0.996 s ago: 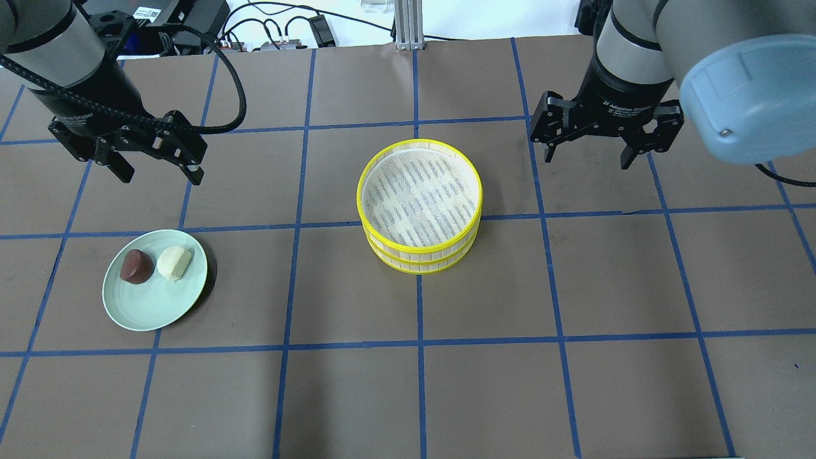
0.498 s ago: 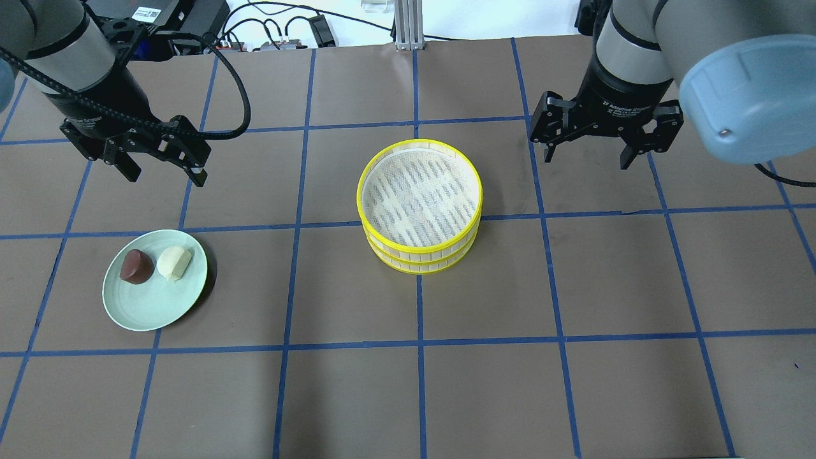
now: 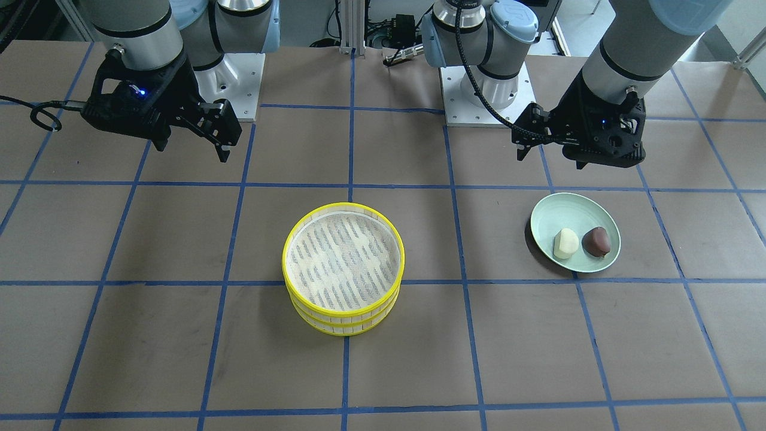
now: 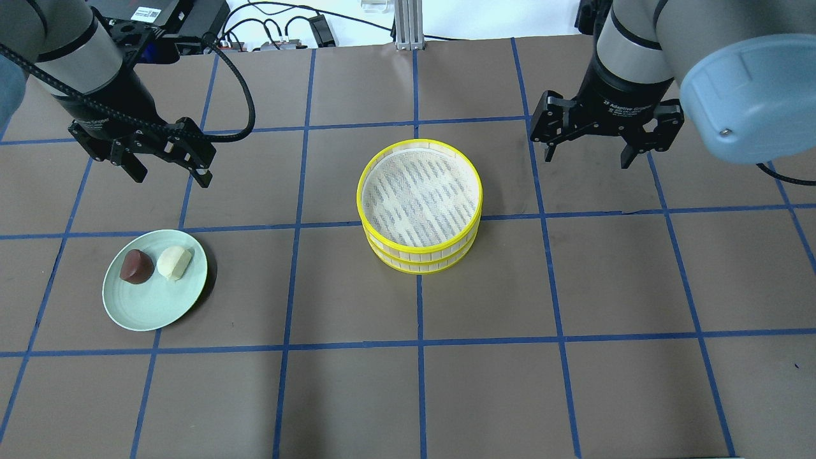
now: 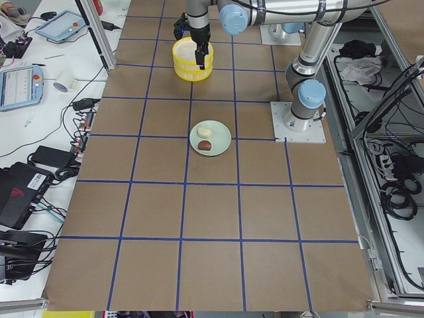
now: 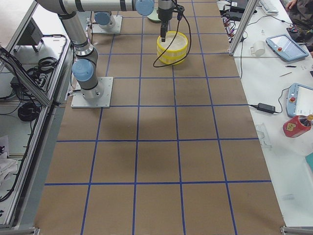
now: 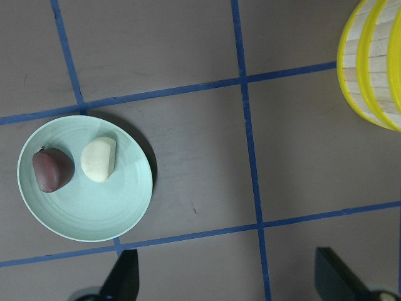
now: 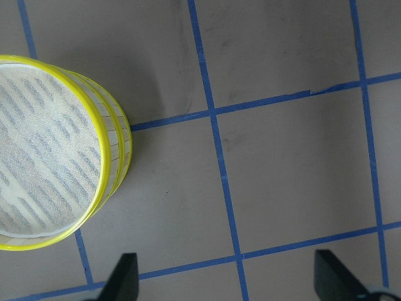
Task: Place buns in different layers of steamer
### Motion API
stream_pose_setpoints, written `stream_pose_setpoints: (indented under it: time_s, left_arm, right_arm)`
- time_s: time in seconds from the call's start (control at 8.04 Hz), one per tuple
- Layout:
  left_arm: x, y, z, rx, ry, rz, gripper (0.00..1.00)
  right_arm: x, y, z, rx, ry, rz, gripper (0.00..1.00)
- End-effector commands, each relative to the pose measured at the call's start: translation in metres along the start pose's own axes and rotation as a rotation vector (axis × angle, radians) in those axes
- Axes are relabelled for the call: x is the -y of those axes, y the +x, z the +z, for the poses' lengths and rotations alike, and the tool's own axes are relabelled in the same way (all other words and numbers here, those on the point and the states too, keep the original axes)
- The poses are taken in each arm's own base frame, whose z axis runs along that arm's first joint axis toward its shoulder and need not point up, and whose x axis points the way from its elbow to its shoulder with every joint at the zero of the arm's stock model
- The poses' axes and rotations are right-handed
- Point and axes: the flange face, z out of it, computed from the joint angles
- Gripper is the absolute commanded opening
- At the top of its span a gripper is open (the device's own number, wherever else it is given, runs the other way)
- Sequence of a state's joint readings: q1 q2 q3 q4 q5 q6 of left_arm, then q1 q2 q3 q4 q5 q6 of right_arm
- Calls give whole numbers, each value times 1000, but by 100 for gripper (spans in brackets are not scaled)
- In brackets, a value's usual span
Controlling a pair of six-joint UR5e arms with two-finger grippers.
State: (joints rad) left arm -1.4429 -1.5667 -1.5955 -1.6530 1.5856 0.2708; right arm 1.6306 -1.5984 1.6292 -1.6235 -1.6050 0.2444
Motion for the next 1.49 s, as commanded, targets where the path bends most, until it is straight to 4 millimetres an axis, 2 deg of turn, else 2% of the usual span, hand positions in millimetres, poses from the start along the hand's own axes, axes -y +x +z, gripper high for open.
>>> stream_pose_setpoints:
  time_s: [0.0,1.12,1.37]
  left_arm:
    - [0,3,-4,3,7,6,100]
    - [-2,5,-8,13,8,13,100]
    - [-1,-5,2,9,-11,61,100]
  right_arm:
    - [-1,-1,0,7,-5,6,100]
    - [-3,-1,-1,10,-11,1,100]
    - [-3,-1,-1,10,-11,2,100]
